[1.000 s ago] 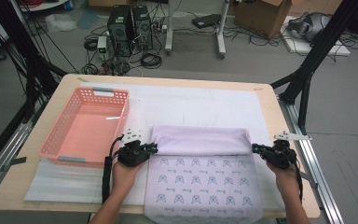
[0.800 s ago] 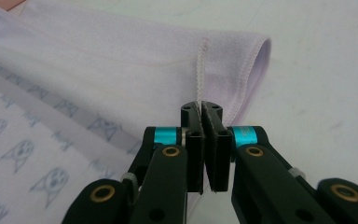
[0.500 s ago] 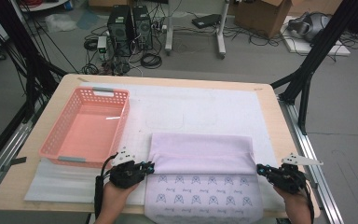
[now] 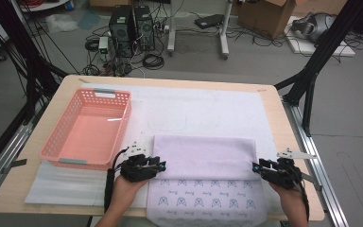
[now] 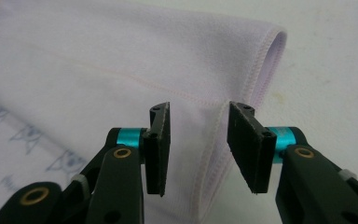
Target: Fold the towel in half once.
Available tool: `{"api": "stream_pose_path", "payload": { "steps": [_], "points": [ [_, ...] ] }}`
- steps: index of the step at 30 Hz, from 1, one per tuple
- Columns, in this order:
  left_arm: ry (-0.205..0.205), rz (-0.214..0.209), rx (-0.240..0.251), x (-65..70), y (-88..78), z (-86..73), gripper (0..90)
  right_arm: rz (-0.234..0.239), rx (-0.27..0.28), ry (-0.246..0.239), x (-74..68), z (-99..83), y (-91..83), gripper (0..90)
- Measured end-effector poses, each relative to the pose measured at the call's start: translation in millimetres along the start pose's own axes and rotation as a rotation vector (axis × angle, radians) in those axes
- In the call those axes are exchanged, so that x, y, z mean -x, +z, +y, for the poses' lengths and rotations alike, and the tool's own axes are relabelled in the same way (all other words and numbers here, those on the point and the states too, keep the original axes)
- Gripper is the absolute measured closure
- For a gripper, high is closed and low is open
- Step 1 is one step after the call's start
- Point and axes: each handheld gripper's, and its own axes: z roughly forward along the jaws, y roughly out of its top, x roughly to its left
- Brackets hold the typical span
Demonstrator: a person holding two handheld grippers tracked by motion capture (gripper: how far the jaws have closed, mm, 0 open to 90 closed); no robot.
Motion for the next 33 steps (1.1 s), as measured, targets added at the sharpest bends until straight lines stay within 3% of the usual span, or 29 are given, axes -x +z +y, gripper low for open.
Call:
{"api": "stream_pose_path", "payload": {
  "steps": [2,4,12,20,25,29,33],
  "points": [
    [-0.009,0.016,0.010,0.2,-1.3,-1.0,83.1,-0.004,-0.028,0.001,2.7,-0.9,8.4,71.9],
    [-0.006,0.012,0.020,0.5,-6.4,-2.0,86.4,0.010,-0.044,-0.008,2.8,-3.7,10.2,86.5],
    [-0.008,-0.048,0.077,10.0,-32.6,-10.3,86.8,0.071,0.015,-0.013,-3.2,-17.8,-19.6,87.1],
    [0.000,-0.082,0.083,25.5,-52.8,-23.7,87.1,0.109,0.024,-0.017,-14.8,-36.5,-43.9,87.4],
    [-0.001,-0.096,0.075,27.2,-67.1,-31.8,87.2,0.135,0.021,-0.039,-21.7,-44.0,-54.6,87.5],
    [0.017,-0.113,0.062,33.4,-75.5,-38.1,87.3,0.146,0.012,-0.054,-27.6,-50.1,-61.1,87.5],
    [0.067,-0.133,0.034,47.7,-85.9,-45.2,87.3,0.156,-0.001,-0.055,-31.6,-58.8,-70.9,87.5]
  ]
}}
